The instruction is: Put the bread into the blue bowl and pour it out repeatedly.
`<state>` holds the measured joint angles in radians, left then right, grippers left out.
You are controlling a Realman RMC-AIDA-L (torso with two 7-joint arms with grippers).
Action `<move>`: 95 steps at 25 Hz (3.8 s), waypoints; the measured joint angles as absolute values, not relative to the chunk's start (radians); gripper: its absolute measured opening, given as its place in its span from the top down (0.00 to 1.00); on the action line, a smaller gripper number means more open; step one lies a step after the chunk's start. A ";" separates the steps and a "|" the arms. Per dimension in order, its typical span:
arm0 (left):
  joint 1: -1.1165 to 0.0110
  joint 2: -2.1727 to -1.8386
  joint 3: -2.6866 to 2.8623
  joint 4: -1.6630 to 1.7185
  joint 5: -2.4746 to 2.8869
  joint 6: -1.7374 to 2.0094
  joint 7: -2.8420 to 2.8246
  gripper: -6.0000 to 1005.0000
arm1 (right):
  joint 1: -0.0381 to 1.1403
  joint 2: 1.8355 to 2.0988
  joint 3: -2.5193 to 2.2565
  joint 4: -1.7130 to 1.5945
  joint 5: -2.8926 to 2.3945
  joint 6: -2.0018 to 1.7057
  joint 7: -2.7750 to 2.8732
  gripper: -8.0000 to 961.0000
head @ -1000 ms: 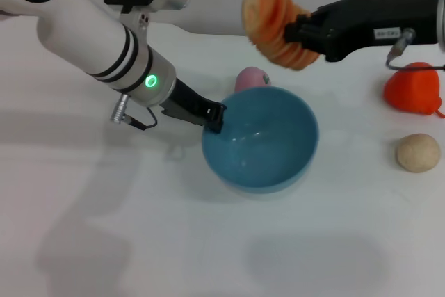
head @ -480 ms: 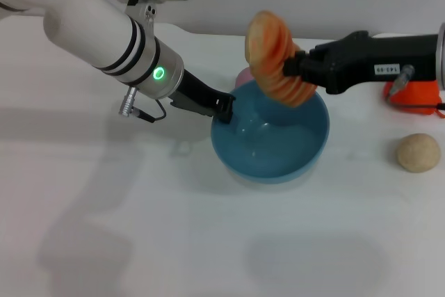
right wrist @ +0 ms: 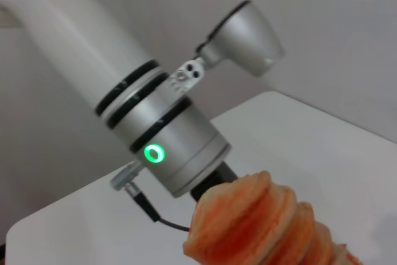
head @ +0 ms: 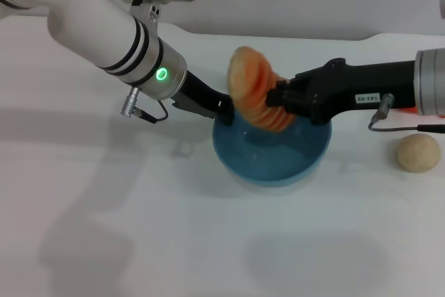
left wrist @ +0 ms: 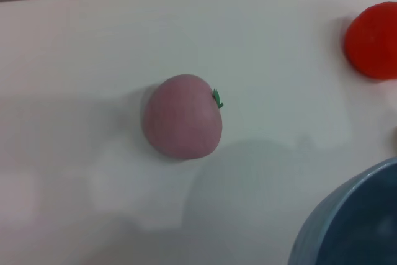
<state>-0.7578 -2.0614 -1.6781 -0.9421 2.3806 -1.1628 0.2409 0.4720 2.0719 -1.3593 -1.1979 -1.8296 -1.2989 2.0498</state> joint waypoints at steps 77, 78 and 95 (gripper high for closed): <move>-0.371 -2.055 -1.853 -1.125 1.669 -0.880 0.948 0.27 | 0.330 2.042 -0.671 -0.728 -1.241 -1.421 2.054 0.53; -0.367 -2.055 -1.868 -1.101 1.636 -0.880 0.983 0.27 | 0.328 2.038 -0.646 -0.696 -1.220 -1.425 2.054 0.53; -0.378 -2.068 -1.916 -0.751 1.198 -0.661 1.701 0.27 | 0.305 2.074 -0.288 -0.470 -1.185 -1.251 1.176 0.53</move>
